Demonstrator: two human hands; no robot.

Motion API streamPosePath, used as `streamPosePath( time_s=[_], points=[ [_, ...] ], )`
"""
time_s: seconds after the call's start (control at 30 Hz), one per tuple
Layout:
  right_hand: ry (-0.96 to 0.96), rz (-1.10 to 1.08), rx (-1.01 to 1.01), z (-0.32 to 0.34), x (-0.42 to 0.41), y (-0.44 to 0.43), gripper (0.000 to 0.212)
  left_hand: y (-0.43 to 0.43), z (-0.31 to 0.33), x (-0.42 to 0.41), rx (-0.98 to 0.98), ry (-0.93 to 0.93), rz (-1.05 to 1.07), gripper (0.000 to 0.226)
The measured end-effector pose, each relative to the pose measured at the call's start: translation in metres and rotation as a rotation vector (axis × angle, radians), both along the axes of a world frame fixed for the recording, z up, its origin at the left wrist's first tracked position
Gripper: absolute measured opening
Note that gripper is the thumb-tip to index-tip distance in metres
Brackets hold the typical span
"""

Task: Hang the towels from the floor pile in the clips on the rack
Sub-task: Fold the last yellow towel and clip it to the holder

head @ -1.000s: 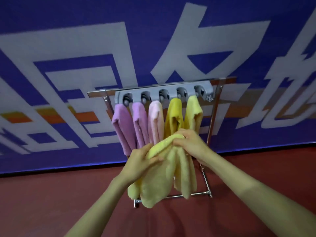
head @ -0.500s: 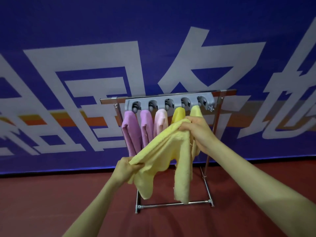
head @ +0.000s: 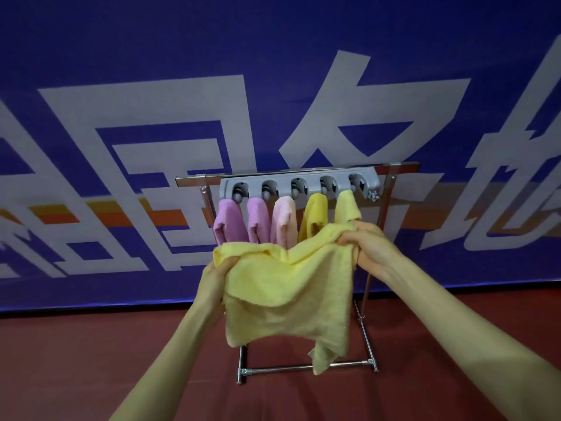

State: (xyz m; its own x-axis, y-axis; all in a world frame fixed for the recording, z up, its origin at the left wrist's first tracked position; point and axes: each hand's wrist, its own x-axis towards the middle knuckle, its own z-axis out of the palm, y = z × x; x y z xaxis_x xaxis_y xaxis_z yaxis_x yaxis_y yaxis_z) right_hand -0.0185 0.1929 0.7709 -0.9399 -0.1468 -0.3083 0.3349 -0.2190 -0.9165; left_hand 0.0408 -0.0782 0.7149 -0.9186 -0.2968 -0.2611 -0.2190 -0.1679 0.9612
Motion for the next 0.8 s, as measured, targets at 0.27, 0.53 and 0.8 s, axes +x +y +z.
streamPosePath(
  time_s=[0.27, 0.53, 0.8],
  points=[
    [-0.175, 0.094, 0.066, -0.021, 0.001, 0.009, 0.047, 0.047, 0.069, -0.016, -0.196, 0.279, -0.110, 0.029],
    [-0.202, 0.155, -0.011, -0.019, -0.001, 0.008, 0.043, 0.070, 0.102, -0.024, -0.353, 0.401, -0.355, 0.014],
    [-0.081, 0.315, -0.225, -0.005, 0.003, -0.004, 0.041, 0.068, 0.101, -0.029, -0.457, 0.390, -0.519, 0.012]
  ],
)
